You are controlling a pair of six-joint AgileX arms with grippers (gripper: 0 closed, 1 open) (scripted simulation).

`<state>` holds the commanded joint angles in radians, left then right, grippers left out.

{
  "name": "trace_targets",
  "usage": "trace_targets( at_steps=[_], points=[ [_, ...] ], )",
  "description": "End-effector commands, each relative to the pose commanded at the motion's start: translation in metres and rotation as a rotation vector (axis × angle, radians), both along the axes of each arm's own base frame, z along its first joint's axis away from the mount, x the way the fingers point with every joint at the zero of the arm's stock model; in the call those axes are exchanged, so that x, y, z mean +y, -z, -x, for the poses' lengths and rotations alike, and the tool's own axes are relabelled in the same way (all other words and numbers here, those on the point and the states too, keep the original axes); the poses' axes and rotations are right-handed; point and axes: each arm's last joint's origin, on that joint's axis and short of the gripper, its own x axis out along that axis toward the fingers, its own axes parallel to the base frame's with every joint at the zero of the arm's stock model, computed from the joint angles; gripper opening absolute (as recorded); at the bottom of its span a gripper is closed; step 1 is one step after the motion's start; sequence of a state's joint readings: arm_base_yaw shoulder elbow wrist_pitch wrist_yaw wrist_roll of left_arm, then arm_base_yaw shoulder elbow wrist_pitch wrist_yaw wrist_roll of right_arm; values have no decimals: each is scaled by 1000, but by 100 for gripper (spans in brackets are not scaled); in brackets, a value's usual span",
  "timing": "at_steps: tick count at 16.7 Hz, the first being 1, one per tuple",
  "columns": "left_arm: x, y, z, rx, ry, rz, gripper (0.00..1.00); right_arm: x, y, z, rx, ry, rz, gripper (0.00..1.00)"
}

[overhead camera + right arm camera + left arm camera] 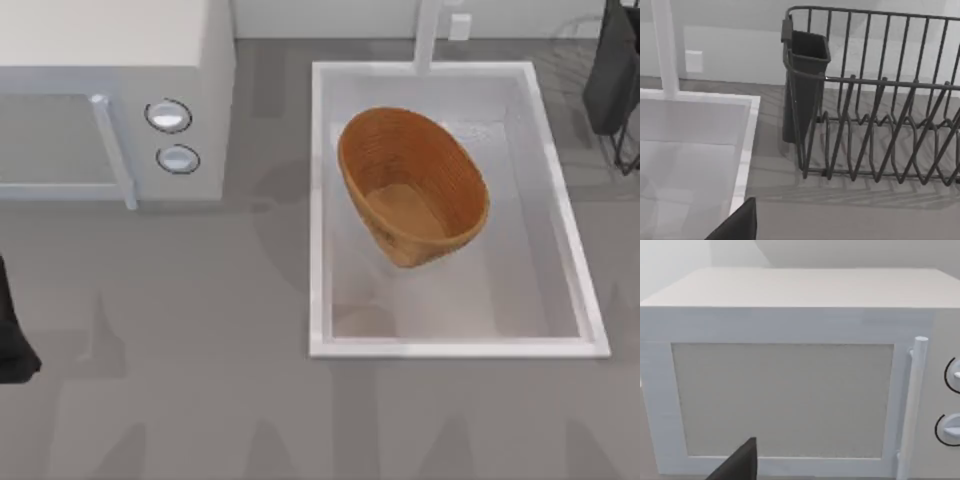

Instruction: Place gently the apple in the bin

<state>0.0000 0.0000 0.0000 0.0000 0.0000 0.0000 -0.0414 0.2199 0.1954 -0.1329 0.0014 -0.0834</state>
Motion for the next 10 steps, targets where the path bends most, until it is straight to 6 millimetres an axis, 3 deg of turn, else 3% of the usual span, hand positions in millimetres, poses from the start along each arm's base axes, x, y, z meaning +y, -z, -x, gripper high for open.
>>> trace_targets(
  at_steps=[2, 5, 10],
  points=[
    [0, 0, 0, 0, 0, 0, 100, -3, -18, -12, 127, 7, 43, 100],
    [0, 0, 0, 0, 0, 0, 100, -10, -37, -45, 387, 2, 101, 100],
    [0, 0, 0, 0, 0, 0, 100, -33, -34, -124, 861, -59, 151, 100]
  ],
)
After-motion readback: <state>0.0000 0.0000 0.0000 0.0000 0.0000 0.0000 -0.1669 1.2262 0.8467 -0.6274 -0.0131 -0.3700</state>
